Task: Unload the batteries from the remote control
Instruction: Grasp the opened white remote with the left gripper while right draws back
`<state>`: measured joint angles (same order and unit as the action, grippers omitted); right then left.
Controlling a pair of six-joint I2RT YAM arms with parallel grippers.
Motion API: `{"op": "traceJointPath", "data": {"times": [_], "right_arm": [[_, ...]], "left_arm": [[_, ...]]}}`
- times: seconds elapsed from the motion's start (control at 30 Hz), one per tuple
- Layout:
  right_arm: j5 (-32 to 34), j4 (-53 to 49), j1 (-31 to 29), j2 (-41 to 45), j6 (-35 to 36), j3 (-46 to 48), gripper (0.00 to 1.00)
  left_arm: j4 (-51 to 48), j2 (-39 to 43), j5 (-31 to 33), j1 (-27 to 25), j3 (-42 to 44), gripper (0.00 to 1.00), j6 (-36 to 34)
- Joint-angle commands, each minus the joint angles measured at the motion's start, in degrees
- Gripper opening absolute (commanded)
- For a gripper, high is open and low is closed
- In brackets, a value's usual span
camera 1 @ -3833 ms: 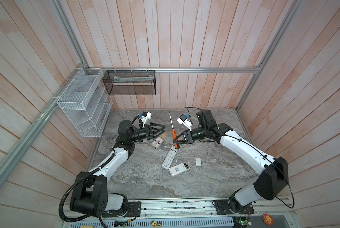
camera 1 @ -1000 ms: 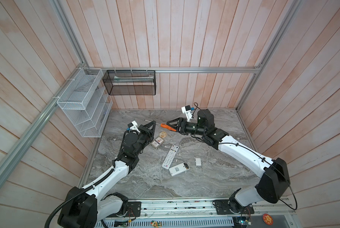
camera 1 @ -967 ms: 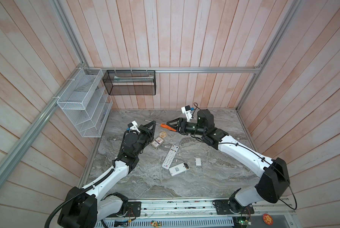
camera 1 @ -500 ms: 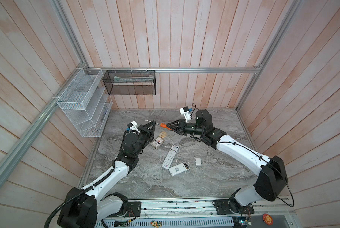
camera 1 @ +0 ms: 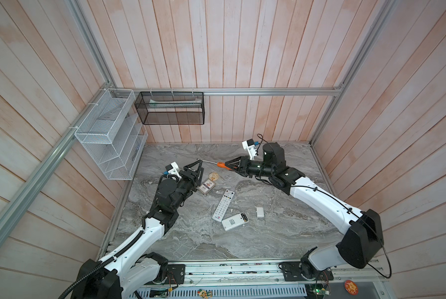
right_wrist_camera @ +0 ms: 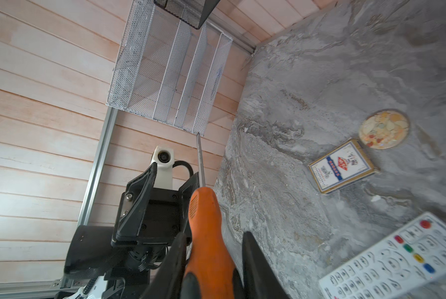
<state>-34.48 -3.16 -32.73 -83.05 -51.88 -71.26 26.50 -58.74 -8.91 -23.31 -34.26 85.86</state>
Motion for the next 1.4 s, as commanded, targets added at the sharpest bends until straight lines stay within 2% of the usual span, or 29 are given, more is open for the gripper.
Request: {"op": "traceJointPath", "data": {"times": [0.0,0.1,0.23,0.33,0.4,0.5,0.6,0.77,0.93,1.17,1.37], "right_arm": [[-1.1,-11.0,6.4,5.9,6.6,1.4,0.12],[-3.8,-24.4,14.8,8.9,14.1,0.7,0.12],[-3.3,-41.9,25.2,11.1,27.1,-2.0,0.11],[2.0,-49.3,27.3,12.1,33.6,-4.8,0.11],[2.7,-49.6,27.2,13.2,34.4,-4.7,0.11],[1.5,-48.1,27.6,14.7,33.4,-2.6,0.11],[-0.3,-46.4,27.9,16.2,32.0,-0.3,0.11],[-1.3,-45.1,28.0,17.1,31.6,1.1,0.11],[-2.7,-44.4,28.0,16.5,31.5,1.7,0.11],[-3.3,-43.9,28.0,15.4,31.4,1.7,0.11],[-3.0,-44.4,28.0,14.8,31.4,1.7,0.11]], "left_arm": [[-15.7,0.6,-10.2,1.3,-1.3,0.57,-11.7],[-27.9,-1.9,-17.3,-0.5,-5.8,0.57,-29.3],[-43.6,-10.1,-19.4,-9.9,-15.2,0.62,-54.7],[-50.9,-17.6,-19.3,-18.9,-21.3,0.66,-74.9],[-53.9,-21.7,-19.5,-23.8,-23.7,0.71,-88.3],[-57.0,-27.9,-17.8,-26.3,-27.1,0.74,-98.7],[-58.4,-33.1,-16.2,-26.6,-29.9,0.75,-103.6],[-55.3,-36.3,-10.8,-27.3,-29.0,0.75,-106.2],[-51.7,-37.7,-8.2,-27.3,-26.6,0.75,-106.9],[-53.6,-40.8,-7.5,-27.3,-25.5,0.75,-107.5],[-53.6,-40.4,-5.8,-27.2,-22.7,0.75,-107.2]]}}
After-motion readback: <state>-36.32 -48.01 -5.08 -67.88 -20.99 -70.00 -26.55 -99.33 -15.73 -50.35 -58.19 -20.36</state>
